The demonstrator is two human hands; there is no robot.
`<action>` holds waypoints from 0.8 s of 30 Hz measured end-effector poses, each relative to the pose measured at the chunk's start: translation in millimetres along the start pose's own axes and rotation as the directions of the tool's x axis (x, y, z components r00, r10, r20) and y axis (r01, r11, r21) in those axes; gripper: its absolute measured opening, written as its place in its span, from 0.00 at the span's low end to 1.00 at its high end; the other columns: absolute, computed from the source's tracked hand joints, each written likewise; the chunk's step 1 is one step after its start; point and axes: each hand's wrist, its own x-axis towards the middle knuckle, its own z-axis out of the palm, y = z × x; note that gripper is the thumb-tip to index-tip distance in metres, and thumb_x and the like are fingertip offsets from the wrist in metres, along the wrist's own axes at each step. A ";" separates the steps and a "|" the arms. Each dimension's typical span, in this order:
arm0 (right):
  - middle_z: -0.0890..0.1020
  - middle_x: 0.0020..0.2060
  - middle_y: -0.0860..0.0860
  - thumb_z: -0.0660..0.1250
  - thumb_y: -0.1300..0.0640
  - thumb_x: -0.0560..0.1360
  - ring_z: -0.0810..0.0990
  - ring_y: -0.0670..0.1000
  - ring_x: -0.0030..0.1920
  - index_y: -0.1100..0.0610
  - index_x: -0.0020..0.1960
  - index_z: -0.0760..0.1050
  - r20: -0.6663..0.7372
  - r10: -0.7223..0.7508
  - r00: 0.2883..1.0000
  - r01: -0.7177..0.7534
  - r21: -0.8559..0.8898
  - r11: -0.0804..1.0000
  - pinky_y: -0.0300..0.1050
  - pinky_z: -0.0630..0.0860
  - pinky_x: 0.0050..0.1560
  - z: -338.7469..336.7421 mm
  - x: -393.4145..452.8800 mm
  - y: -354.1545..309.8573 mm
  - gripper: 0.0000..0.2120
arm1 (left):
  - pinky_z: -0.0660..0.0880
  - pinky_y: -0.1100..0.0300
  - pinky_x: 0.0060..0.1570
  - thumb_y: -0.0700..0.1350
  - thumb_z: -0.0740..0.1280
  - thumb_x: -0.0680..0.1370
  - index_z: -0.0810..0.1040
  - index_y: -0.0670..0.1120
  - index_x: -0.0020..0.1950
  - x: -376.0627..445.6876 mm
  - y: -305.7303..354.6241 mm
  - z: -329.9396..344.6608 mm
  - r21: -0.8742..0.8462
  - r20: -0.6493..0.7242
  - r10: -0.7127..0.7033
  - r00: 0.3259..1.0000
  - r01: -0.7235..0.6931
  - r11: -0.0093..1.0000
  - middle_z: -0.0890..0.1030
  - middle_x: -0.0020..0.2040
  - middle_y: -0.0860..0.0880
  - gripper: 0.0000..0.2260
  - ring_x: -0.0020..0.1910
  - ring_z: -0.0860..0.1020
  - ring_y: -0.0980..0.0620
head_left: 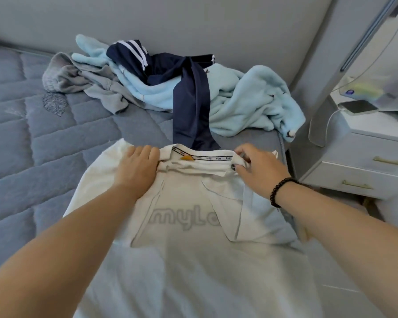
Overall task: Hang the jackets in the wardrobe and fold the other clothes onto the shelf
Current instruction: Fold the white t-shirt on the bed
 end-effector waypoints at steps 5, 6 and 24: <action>0.71 0.38 0.43 0.62 0.51 0.78 0.69 0.45 0.35 0.51 0.45 0.66 0.049 -0.049 0.998 0.054 -0.111 0.992 0.38 0.59 0.29 -15.6 -51.0 -7.9 0.07 | 0.70 0.57 0.26 0.37 0.65 0.68 0.69 0.43 0.38 -36.7 -4.7 -57.7 0.001 0.020 0.368 0.930 -0.368 0.930 0.73 0.27 0.45 0.06 0.23 0.73 0.44; 0.71 0.37 0.43 0.62 0.50 0.78 0.68 0.45 0.33 0.50 0.44 0.65 0.043 -0.045 0.998 0.050 -0.133 0.990 0.35 0.57 0.28 -19.3 -61.9 -9.0 0.08 | 0.72 0.57 0.26 0.36 0.62 0.69 0.68 0.43 0.38 -44.1 -10.0 -69.0 0.025 0.013 0.440 0.898 -0.440 0.898 0.72 0.26 0.45 0.04 0.23 0.72 0.45; 0.76 0.52 0.48 0.55 0.57 0.79 0.73 0.51 0.52 0.53 0.58 0.71 0.384 -0.108 0.917 0.220 -0.261 0.940 0.44 0.68 0.48 1.1 -279.1 -59.0 0.11 | 0.65 0.64 0.18 0.46 0.49 0.83 0.64 0.49 0.42 -240.2 7.8 -186.4 -0.180 0.145 0.579 0.802 -0.554 0.813 0.70 0.23 0.53 0.11 0.19 0.68 0.53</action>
